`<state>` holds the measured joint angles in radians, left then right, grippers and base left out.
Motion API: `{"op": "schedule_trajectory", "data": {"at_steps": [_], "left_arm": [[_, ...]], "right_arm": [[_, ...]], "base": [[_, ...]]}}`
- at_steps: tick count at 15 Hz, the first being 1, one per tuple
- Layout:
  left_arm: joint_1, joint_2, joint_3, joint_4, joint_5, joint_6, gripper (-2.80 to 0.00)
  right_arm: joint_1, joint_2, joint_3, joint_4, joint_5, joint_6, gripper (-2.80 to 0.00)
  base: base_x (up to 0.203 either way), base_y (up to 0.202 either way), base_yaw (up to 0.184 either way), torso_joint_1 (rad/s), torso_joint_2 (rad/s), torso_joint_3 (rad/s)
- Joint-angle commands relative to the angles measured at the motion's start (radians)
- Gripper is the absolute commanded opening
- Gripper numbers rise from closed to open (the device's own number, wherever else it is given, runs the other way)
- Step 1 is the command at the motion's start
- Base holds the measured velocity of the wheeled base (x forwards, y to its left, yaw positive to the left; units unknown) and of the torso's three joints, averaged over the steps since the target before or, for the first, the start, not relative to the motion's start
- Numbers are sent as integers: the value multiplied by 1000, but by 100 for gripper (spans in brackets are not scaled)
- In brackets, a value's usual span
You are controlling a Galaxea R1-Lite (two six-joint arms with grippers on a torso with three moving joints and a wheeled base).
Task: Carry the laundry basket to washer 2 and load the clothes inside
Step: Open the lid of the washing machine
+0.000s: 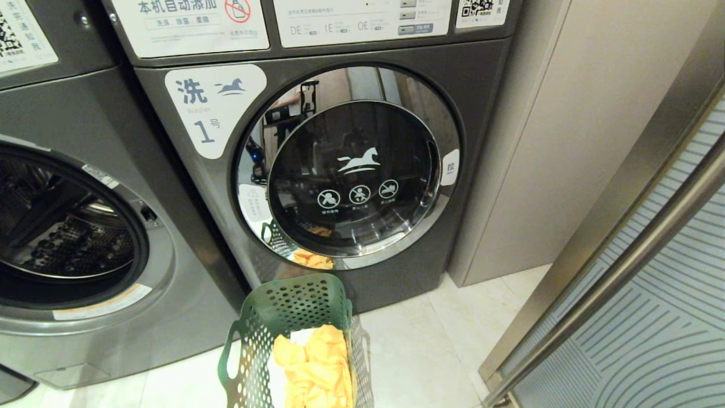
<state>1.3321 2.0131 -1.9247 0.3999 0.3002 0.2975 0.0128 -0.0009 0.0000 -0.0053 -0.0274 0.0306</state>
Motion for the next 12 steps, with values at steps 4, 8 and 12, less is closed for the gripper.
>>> {"op": "schedule_trajectory", "data": {"at_steps": [4,8,12], "left_arm": [[4,9,0,-14,2,2,-280],[-2,-12,5,-109,-7,9,-280],[-73,-29,65,-433,-21,11,-280]], "right_arm": [[0,1,0,-1,0,0,-280],[0,1,0,-1,0,0,-280],[0,1,0,-1,0,0,-280]], "base": [[0,0,0,0,0,0],[0,0,0,0,0,0],[0,0,0,0,0,0]]}}
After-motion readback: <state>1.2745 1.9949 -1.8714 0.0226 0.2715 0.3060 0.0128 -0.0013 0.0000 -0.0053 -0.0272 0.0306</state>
